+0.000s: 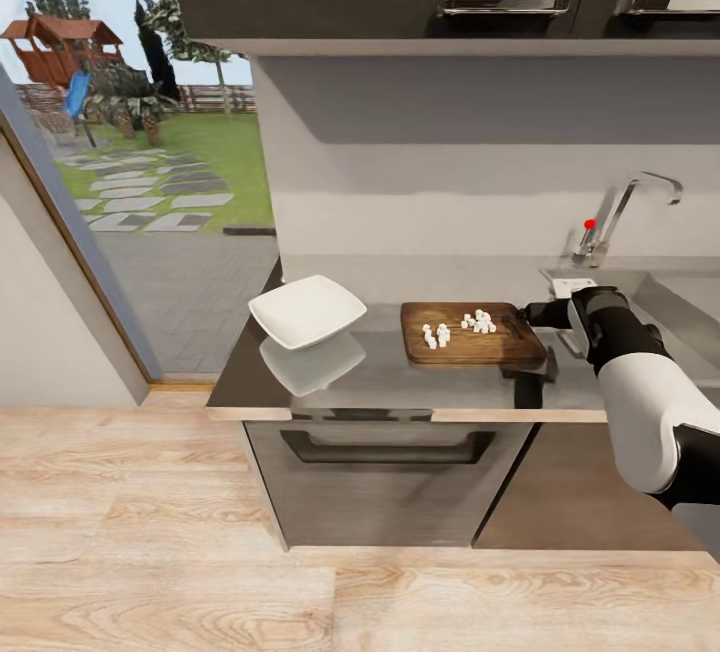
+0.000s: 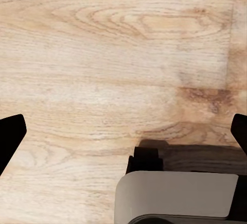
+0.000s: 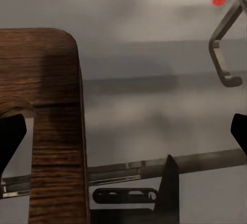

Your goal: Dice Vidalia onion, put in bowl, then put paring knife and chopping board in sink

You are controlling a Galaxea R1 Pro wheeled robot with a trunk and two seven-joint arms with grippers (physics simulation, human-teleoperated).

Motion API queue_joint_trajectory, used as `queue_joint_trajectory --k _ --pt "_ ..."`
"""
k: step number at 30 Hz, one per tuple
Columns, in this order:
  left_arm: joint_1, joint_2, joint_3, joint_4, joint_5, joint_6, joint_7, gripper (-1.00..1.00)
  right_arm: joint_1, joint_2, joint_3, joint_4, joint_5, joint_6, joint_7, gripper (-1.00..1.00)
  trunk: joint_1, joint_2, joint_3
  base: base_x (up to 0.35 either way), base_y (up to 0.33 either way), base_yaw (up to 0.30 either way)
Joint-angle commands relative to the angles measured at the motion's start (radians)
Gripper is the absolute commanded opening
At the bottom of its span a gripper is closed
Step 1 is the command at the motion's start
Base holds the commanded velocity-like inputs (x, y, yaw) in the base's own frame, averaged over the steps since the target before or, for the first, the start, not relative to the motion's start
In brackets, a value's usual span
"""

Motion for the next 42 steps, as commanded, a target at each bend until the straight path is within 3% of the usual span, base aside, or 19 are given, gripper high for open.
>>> queue_joint_trajectory --k 1,31,36,42 --pt "-0.001 -0.001 -0.008 0.003 0.005 -0.006 0.002 1.00 -0.001 0.000 -0.005 -0.001 0.011 0.003 0.008 1.00 0.000 -0.001 -0.001 0.000 0.000 0.000" --pt "-0.001 -0.001 -0.008 0.003 0.005 -0.006 0.003 1.00 -0.001 0.001 -0.004 0.065 0.012 0.000 0.003 1.00 0.000 -0.001 -0.001 0.000 0.000 0.000" --pt "-0.001 -0.001 -0.008 0.003 0.005 -0.006 0.003 1.00 -0.001 -0.006 -0.004 0.092 0.013 -0.065 0.005 1.00 0.000 -0.001 -0.001 0.000 0.000 0.000" --pt "-0.001 -0.001 -0.008 0.003 0.005 -0.006 0.003 1.00 -0.001 -0.005 -0.004 0.105 0.014 -0.078 0.005 1.00 0.000 -0.001 -0.001 0.000 0.000 0.000"
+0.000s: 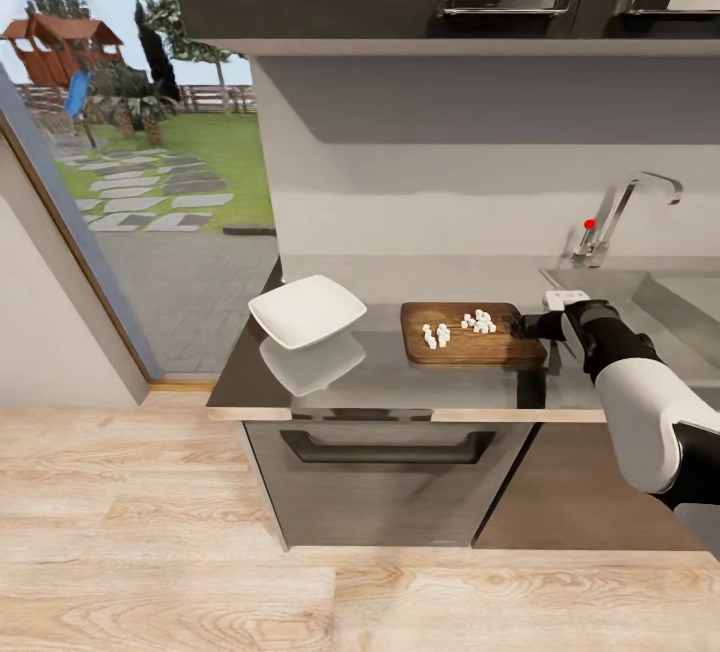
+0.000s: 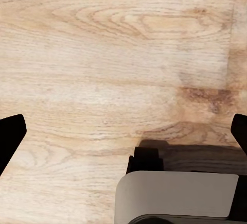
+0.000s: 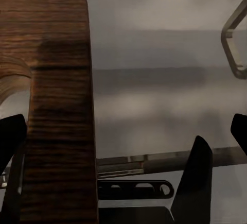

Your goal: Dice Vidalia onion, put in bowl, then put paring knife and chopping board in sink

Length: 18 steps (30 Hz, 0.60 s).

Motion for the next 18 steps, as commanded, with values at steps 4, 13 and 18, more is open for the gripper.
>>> queue_joint_trajectory --k 4,13,18 --pt "-0.001 -0.001 -0.008 0.003 0.005 -0.006 0.001 1.00 -0.001 0.001 -0.007 0.000 0.011 0.003 0.008 1.00 0.000 -0.001 -0.001 0.000 0.000 0.000" --pt "-0.001 -0.001 -0.008 0.003 0.005 -0.006 0.001 1.00 -0.001 0.001 -0.007 0.001 0.011 0.003 0.008 1.00 0.000 -0.001 -0.001 0.000 0.000 0.000" --pt "-0.001 0.000 -0.007 0.002 0.006 -0.004 0.004 1.00 -0.001 0.002 -0.007 0.002 0.011 0.003 0.008 1.00 0.000 -0.001 -0.001 0.000 0.000 0.000"
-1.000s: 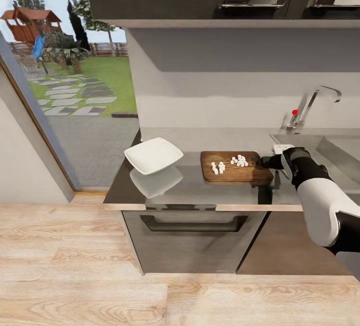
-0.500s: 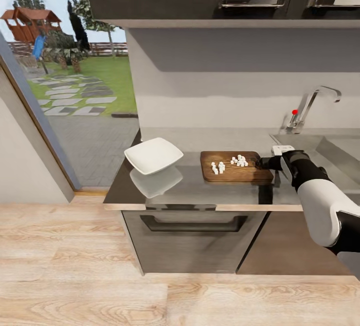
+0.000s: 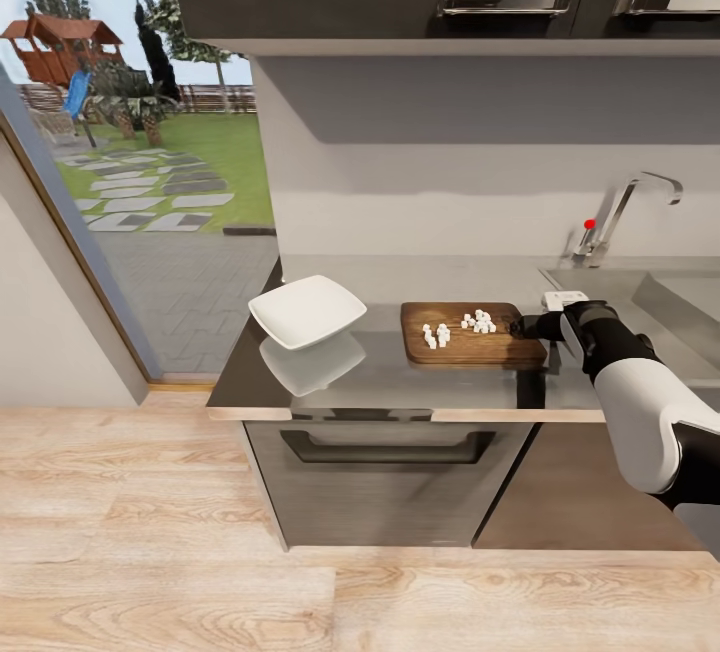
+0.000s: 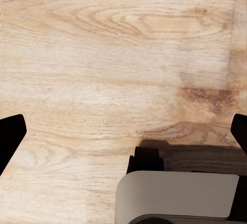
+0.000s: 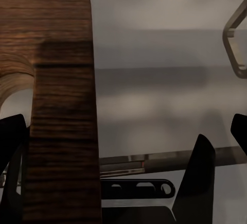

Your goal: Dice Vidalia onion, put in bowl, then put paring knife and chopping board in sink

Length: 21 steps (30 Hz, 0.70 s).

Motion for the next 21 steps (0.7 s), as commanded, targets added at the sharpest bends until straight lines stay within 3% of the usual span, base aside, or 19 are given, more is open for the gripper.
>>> queue_joint_trajectory --k 1,21 --pt "-0.001 -0.001 -0.008 0.003 0.005 -0.004 0.002 1.00 -0.001 0.001 -0.007 -0.002 0.011 0.003 0.008 1.00 0.000 -0.001 -0.001 0.000 0.000 0.000" --pt "-0.001 -0.001 -0.008 0.003 0.006 -0.003 0.004 1.00 -0.001 0.005 -0.006 -0.003 0.011 0.007 0.008 1.00 0.000 -0.001 -0.001 0.000 0.000 0.000"
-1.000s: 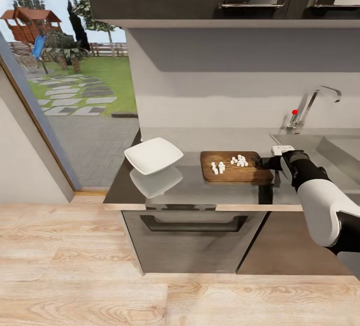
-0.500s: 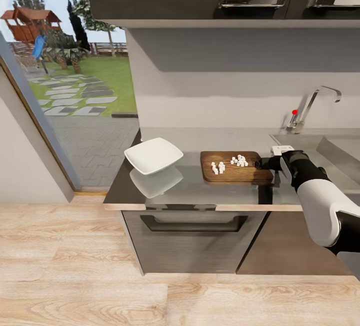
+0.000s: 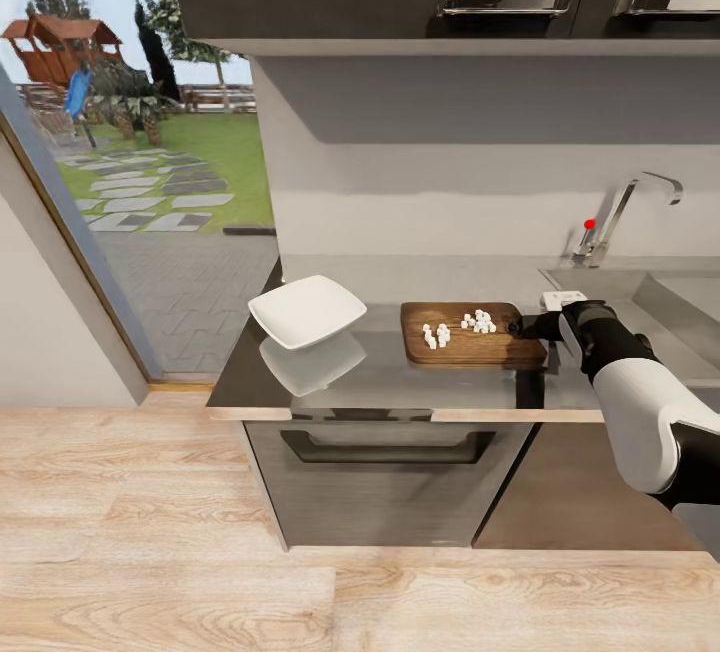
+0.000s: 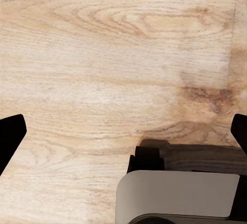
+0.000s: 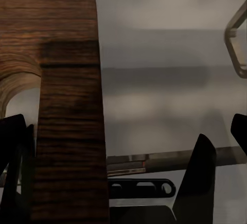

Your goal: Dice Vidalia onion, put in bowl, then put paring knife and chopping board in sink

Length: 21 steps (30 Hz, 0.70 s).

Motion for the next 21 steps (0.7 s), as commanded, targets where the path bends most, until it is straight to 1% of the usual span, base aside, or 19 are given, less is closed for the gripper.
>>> queue_joint_trajectory --k 1,15,16,21 --pt "-0.001 0.000 -0.008 0.003 0.005 -0.006 0.001 1.00 -0.001 0.001 -0.007 -0.003 0.011 0.004 0.008 1.00 0.000 -0.001 -0.001 0.000 0.000 0.000" --pt "-0.001 -0.001 -0.008 0.003 0.005 -0.006 0.001 1.00 -0.001 0.001 -0.007 -0.017 0.011 0.009 0.008 1.00 0.000 -0.001 -0.001 0.000 0.000 0.000" --pt "-0.001 -0.001 -0.008 0.003 0.005 -0.006 0.001 1.00 -0.001 0.001 -0.007 -0.017 0.011 0.009 0.008 -1.00 0.000 -0.001 -0.001 0.000 0.000 0.000" --pt "-0.001 -0.001 -0.008 0.003 0.005 -0.006 0.000 1.00 -0.001 0.003 -0.007 -0.017 0.011 0.010 0.008 -1.00 0.000 -0.001 -0.001 0.000 0.000 0.000"
